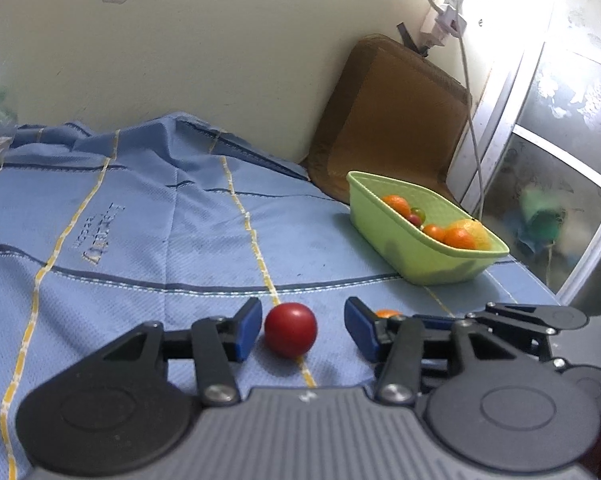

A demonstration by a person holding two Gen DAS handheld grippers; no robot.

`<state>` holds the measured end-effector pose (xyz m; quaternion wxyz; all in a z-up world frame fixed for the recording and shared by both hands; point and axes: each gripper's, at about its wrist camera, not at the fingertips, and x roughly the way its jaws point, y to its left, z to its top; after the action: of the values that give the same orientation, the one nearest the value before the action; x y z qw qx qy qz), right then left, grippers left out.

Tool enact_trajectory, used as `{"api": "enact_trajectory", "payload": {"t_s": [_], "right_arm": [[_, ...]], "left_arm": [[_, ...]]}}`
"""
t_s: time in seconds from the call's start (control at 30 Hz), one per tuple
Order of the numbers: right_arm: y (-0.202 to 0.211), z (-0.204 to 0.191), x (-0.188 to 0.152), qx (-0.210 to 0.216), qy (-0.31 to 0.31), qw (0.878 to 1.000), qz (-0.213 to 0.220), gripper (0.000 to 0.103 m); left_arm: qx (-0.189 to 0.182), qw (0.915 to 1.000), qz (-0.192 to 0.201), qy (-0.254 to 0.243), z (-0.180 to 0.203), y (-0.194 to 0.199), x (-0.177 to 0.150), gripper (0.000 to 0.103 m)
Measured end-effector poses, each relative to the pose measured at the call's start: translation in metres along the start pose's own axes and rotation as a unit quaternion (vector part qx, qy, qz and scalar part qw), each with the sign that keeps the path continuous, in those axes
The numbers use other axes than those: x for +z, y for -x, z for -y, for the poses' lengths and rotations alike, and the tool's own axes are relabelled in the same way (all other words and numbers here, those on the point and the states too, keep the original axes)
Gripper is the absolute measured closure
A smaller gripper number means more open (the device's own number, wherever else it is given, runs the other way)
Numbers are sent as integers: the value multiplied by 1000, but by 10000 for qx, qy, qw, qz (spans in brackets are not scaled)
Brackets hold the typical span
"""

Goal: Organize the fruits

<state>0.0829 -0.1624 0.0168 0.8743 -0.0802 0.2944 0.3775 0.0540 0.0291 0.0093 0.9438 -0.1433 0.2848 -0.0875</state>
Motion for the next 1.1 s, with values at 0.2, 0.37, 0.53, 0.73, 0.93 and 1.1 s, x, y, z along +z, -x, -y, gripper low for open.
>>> {"api": "enact_trajectory", "payload": {"t_s": [0.2,0.37,0.53,0.73,0.93,1.1], "right_arm": [[-1,0,0,-56,-50,10000,-13,49],[-7,-7,4,-130,125,9998,-30,71],[-9,-6,5,-132,66,9999,-32,70],[-9,-7,5,-129,42,9999,-32,70],[-14,-10,7,-85,151,9998,-62,59],[-14,-11,7,-92,152,9998,-26,70]], "left_arm": [[71,9998,-139,136,-4,-5,1,63],[92,9998,-169,70,-3,-7,0,73],[85,9998,-170,59,-2,-7,0,73],[82,9998,-171,61,-3,-7,0,73],[77,9998,-172,60,-3,-7,0,73],[80,9998,-171,63,-2,-7,0,73]]}}
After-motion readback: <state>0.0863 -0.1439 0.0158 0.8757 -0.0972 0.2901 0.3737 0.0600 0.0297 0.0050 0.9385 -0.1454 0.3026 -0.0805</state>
